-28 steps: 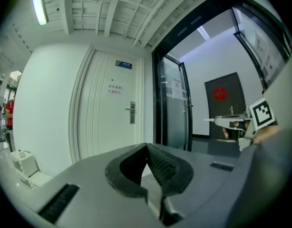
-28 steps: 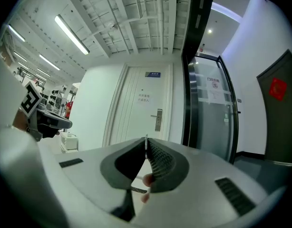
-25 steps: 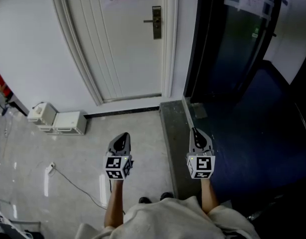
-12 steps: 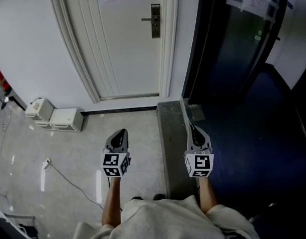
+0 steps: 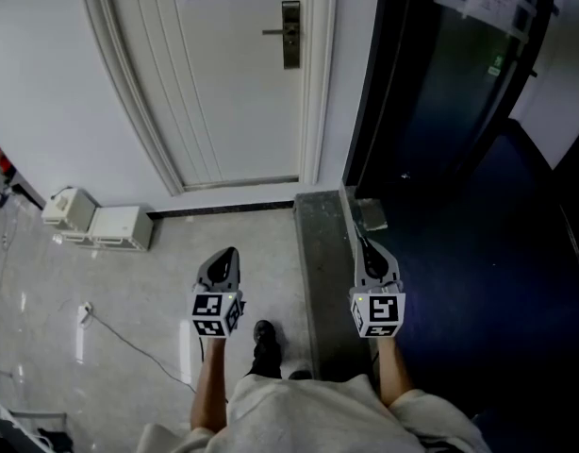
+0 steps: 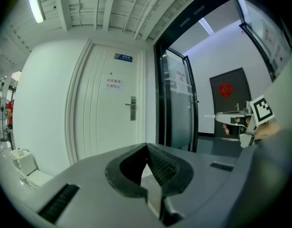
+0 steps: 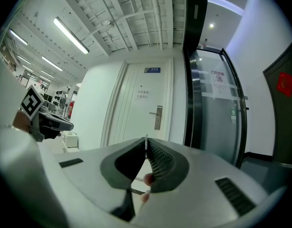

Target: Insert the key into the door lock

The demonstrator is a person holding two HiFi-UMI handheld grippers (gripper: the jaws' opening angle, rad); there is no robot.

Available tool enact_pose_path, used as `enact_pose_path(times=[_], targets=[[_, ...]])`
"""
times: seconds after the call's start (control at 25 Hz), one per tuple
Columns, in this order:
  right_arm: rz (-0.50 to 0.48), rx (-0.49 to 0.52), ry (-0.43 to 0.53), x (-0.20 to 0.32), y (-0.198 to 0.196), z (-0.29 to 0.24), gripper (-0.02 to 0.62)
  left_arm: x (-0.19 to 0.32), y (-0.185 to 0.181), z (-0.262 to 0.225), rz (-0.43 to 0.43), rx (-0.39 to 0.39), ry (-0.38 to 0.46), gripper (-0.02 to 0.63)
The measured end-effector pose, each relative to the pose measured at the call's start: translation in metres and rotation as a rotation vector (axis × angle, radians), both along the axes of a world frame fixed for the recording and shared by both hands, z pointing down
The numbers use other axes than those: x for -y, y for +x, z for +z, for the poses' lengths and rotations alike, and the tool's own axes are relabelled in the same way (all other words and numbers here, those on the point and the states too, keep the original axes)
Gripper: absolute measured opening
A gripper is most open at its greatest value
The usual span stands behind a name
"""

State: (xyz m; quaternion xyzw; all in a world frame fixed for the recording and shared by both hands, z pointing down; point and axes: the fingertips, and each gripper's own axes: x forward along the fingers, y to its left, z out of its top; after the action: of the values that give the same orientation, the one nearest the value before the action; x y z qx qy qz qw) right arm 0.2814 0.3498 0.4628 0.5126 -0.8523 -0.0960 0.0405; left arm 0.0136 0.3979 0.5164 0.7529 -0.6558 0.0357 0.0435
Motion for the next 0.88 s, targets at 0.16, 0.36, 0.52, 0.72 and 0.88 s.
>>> enact_pose_path(times=[0.16,0.36,0.52,0.72,0.88], targets=[[-0.006,-0.010,-0.014,0.030,-0.019,0.004,0.029,0.034,-0.008,0.008,0.018,-0.010,-0.009,0.017],[-0.001,-0.021,-0.013,0.088,-0.049,0.005,0.029,0.097,-0.031,0.012,0.039,-0.024,-0.008,0.017],[0.021,-0.022,-0.010,0.143,-0.079,-0.004,0.029,0.155,-0.060,0.005,0.055,-0.033,-0.002,0.017],[0.037,-0.033,-0.004,0.216,-0.123,-0.022,0.029,0.230,-0.104,-0.013,0.073,-0.037,-0.002,0.017],[0.063,-0.043,0.006,0.268,-0.149,-0.032,0.029,0.287,-0.128,-0.024,0.100,-0.033,0.008,0.017]])
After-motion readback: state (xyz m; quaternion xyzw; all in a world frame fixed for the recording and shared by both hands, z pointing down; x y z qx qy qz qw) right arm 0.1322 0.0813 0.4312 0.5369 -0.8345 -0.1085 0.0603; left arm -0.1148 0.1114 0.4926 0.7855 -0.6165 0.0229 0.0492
